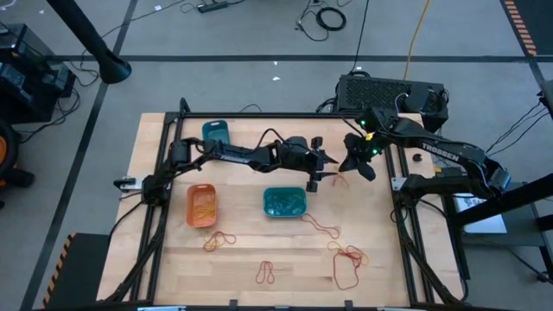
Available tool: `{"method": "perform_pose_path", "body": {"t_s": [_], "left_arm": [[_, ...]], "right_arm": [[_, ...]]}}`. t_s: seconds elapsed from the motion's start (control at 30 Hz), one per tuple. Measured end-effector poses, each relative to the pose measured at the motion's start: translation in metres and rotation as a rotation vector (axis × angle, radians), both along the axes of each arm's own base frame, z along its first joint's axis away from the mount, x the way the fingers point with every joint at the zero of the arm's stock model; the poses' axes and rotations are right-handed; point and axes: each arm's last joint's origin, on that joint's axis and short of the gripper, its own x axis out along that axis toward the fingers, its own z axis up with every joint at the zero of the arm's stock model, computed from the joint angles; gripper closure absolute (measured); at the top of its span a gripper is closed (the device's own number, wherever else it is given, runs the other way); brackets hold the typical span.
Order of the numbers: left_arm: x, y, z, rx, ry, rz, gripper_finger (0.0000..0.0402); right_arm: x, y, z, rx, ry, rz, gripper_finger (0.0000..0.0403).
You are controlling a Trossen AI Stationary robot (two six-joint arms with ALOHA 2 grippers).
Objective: Sort rubber bands into baskets
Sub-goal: Put the yellow rubber band into the orange bin
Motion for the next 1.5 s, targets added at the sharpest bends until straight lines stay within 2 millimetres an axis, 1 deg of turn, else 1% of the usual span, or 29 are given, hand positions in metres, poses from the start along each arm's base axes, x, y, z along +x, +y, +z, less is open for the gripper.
{"method": "perform_pose_path", "body": {"t_s": [0.1, 0.2, 0.3, 0.33, 0.37, 0.5, 0.63, 0.7, 0.87, 0.97, 1.07, 1.23, 1.37, 1.5], "left_arm": [[0.000, 0.000, 0.000, 0.000, 0.000, 0.000, 0.0262], [0.000, 0.000, 0.000, 0.001, 0.000, 0.007, 0.0311], [0.000, 0.000, 0.000, 0.002, 0.002, 0.010, 0.0369], [0.000, 0.001, -0.001, 0.003, 0.006, 0.019, 0.0384], [0.000, 0.001, -0.001, 0.002, 0.010, 0.021, 0.0391], [0.000, 0.002, -0.002, 0.008, 0.018, 0.045, 0.0391], [-0.003, 0.004, -0.001, 0.011, 0.045, 0.072, 0.0396], [-0.006, 0.005, 0.009, 0.015, 0.036, 0.077, 0.0397], [-0.018, 0.004, 0.046, 0.022, 0.010, 0.078, 0.0397], [-0.026, 0.005, 0.065, 0.017, -0.006, 0.077, 0.0398], [-0.030, 0.005, 0.075, 0.018, -0.027, 0.073, 0.0398], [-0.031, 0.003, 0.075, 0.014, -0.013, 0.064, 0.0399], [-0.031, 0.004, 0.074, 0.012, 0.001, 0.065, 0.0399], [-0.031, 0.003, 0.075, 0.012, -0.001, 0.064, 0.0399]], "right_arm": [[0.000, 0.000, 0.000, -0.003, -0.004, 0.000, 0.0402], [0.001, -0.001, 0.001, -0.010, -0.012, -0.002, 0.0396], [0.001, -0.002, 0.000, -0.026, 0.022, -0.042, 0.0377], [0.001, -0.003, 0.000, -0.042, 0.041, -0.060, 0.0368], [0.000, -0.003, -0.001, -0.065, 0.061, -0.079, 0.0358], [-0.001, -0.007, -0.003, -0.140, 0.135, -0.158, 0.0313], [-0.003, -0.007, -0.004, -0.158, 0.175, -0.177, 0.0270], [-0.004, -0.006, -0.005, -0.147, 0.187, -0.175, 0.0252], [-0.006, -0.003, -0.006, -0.130, 0.213, -0.155, 0.0222], [-0.003, -0.004, -0.005, -0.139, 0.173, -0.145, 0.0213], [0.002, -0.005, -0.001, -0.132, 0.083, -0.112, 0.0209], [0.012, 0.001, 0.003, -0.161, 0.002, -0.038, 0.0209], [0.022, 0.011, 0.006, -0.188, -0.059, 0.028, 0.0209], [0.028, 0.021, 0.007, -0.205, -0.078, 0.094, 0.0209]]}}
